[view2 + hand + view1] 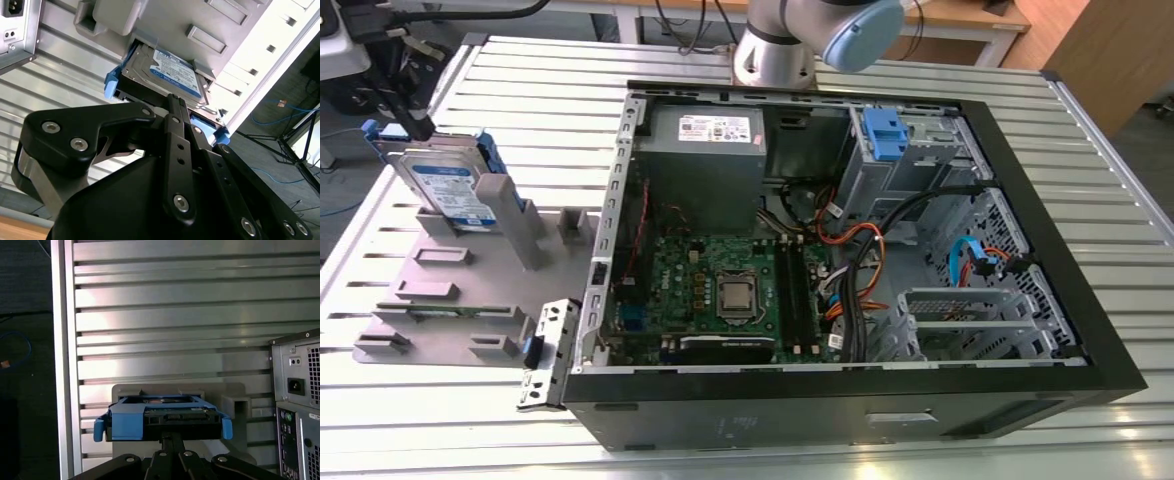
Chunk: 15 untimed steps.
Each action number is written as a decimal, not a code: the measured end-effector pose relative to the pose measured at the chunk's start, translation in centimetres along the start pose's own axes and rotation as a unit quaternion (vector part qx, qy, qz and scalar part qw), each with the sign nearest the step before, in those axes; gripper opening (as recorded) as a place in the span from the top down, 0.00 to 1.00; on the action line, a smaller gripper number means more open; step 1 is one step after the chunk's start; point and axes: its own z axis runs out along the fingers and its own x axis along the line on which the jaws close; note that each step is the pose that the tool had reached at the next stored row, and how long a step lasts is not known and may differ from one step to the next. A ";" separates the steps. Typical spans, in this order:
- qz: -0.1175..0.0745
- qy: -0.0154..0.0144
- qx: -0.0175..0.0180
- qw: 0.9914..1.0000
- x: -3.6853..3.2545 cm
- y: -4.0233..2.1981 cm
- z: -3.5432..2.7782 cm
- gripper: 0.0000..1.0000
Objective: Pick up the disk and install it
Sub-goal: 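Reach for the disk, then pick up the disk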
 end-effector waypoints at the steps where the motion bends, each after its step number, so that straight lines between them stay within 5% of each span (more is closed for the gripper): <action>1: 0.000 0.000 0.000 1.000 0.06 0.08 0.06 0.89; 15: 0.000 0.000 0.000 1.000 0.52 0.33 0.21 0.89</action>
